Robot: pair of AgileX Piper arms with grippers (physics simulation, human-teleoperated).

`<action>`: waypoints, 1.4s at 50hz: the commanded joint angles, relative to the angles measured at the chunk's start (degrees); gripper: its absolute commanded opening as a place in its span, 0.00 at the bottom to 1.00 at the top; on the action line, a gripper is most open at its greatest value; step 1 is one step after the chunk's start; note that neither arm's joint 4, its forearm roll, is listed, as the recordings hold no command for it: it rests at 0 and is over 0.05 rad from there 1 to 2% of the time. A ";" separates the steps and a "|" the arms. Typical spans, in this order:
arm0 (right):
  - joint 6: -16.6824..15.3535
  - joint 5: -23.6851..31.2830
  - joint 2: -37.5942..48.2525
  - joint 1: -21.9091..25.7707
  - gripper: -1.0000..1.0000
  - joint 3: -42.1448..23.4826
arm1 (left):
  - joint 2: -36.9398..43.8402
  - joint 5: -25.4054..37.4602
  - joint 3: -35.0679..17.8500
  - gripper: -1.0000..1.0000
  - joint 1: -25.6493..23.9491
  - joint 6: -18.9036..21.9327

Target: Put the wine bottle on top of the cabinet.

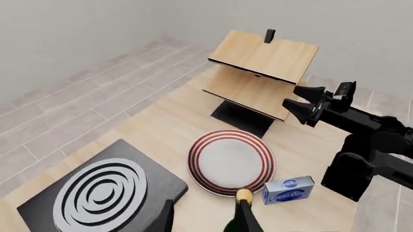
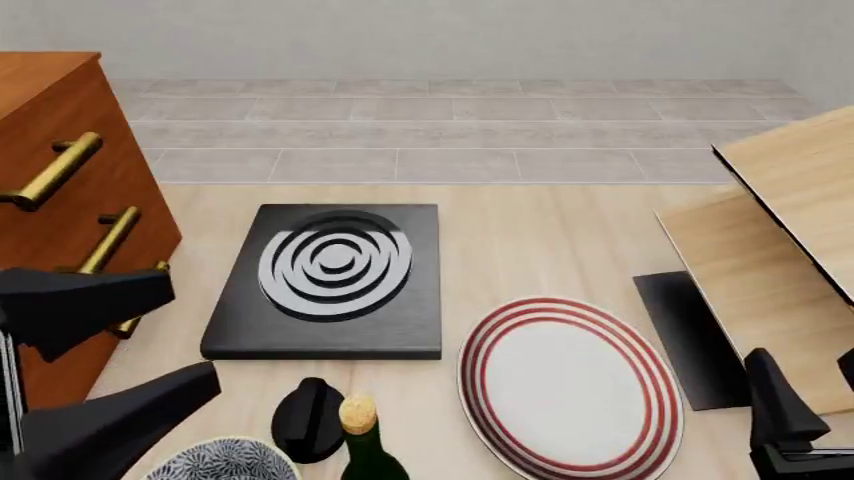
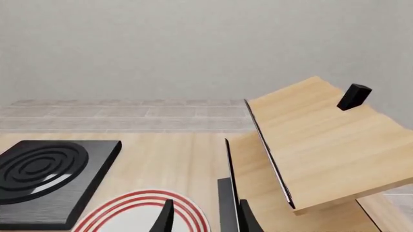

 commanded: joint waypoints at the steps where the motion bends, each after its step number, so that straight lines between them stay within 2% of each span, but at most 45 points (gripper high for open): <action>1: -0.31 -0.12 -0.05 0.02 1.00 -0.01 | 2.58 -1.35 -0.68 1.00 -3.45 -0.07; 3: 0.44 -0.01 0.18 -0.05 1.00 0.09 | 2.74 -1.49 -0.82 1.00 -3.77 -0.05; 15: -0.34 -0.34 0.04 0.02 1.00 0.11 | 7.77 -4.60 0.46 1.00 -8.03 -1.02; 18: 0.39 -0.38 0.44 -0.05 1.00 0.17 | 8.04 -4.88 0.82 1.00 -8.01 -1.41; 22: -0.30 -0.29 0.05 0.01 1.00 0.08 | 8.31 -5.29 1.21 1.00 -8.14 -1.49; 54: 0.24 -0.44 0.46 -0.06 1.00 0.13 | 12.75 -9.99 4.40 1.00 -10.26 -1.47; 68: 0.11 -0.35 0.29 -0.06 1.00 0.12 | 14.67 -12.05 6.36 1.00 -10.22 -2.70; 69: 0.19 -0.28 0.31 -0.06 1.00 0.08 | 15.79 -12.81 6.03 1.00 -11.21 -4.90; 70: -0.07 -0.31 0.18 -0.04 1.00 0.10 | 15.77 -12.70 6.00 1.00 -10.93 -4.25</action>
